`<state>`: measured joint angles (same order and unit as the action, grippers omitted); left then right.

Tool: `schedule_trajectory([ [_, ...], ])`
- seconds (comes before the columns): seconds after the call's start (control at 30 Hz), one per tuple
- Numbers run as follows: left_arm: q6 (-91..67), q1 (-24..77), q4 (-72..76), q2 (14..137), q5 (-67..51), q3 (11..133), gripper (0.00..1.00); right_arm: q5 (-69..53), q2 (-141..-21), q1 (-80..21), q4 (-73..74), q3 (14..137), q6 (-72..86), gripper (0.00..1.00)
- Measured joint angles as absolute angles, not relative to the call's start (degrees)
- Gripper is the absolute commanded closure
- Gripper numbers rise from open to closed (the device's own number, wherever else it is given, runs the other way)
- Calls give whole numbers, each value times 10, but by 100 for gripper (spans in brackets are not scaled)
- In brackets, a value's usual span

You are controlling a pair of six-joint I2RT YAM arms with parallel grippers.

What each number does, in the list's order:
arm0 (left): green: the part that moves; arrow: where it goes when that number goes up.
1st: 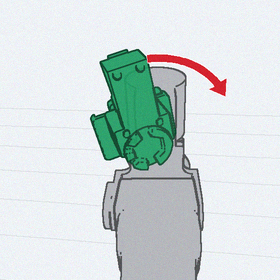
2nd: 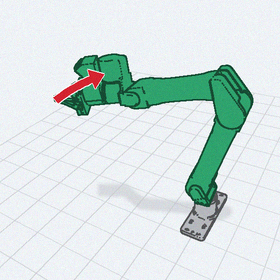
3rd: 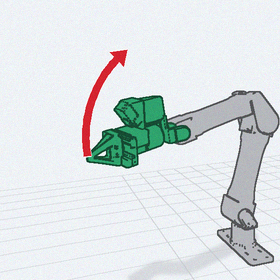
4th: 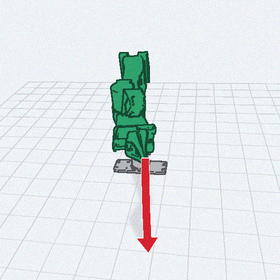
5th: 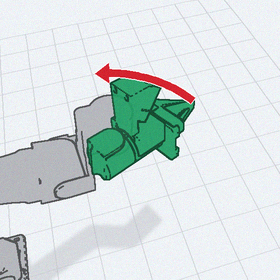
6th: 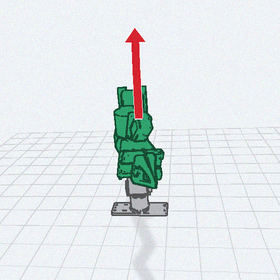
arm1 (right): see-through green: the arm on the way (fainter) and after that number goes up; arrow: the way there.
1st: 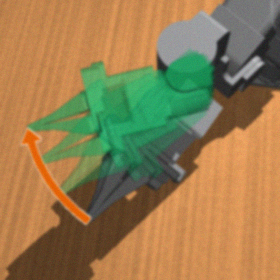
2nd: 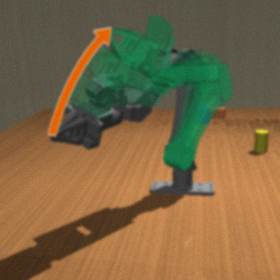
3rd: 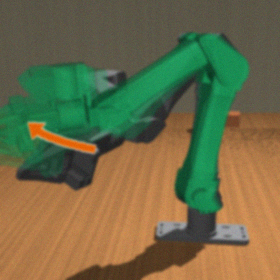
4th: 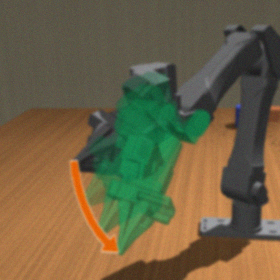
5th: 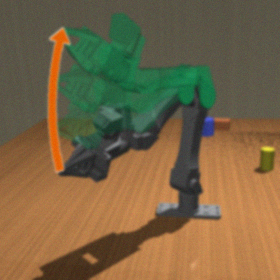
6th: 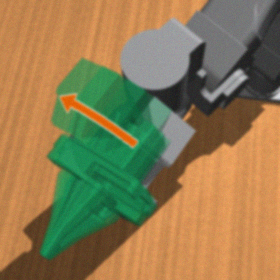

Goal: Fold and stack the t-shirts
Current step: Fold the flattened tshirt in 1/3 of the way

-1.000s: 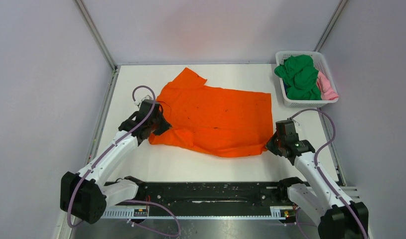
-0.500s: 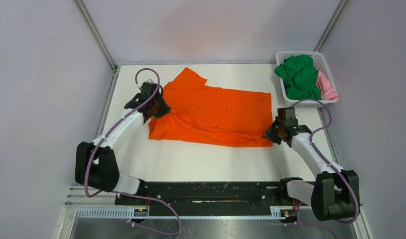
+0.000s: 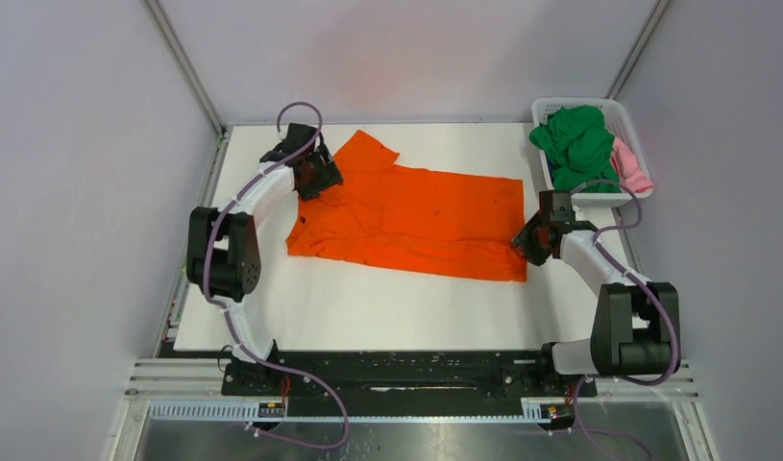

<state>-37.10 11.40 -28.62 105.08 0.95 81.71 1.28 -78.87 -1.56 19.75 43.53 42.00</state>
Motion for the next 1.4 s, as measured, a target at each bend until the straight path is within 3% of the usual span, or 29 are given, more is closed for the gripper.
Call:
schedule_trajectory([
  [0.1,-362,109,-301,1073,-5,843,2,41,-787,-13,199,446,422,19],
  [0.17,-360,109,-308,1071,-14,843,1,58,-783,-13,202,454,415,3],
  [0.2,-360,109,-307,1069,-20,841,1,64,-778,-13,205,457,411,1],
  [0.37,-362,111,-292,1023,-61,765,1,60,-739,-22,203,455,395,1],
  [0.53,-375,115,-277,1009,-91,702,1,32,-721,-120,158,425,376,0],
  [0.8,-406,117,-223,1042,-124,653,1,-17,-865,-206,115,440,361,0],
  [0.97,-419,121,-163,1004,-126,590,1,-25,-877,-234,93,446,359,1],
  [1.4,-500,215,-130,734,-113,316,1,-40,-639,-267,107,258,402,1],
])
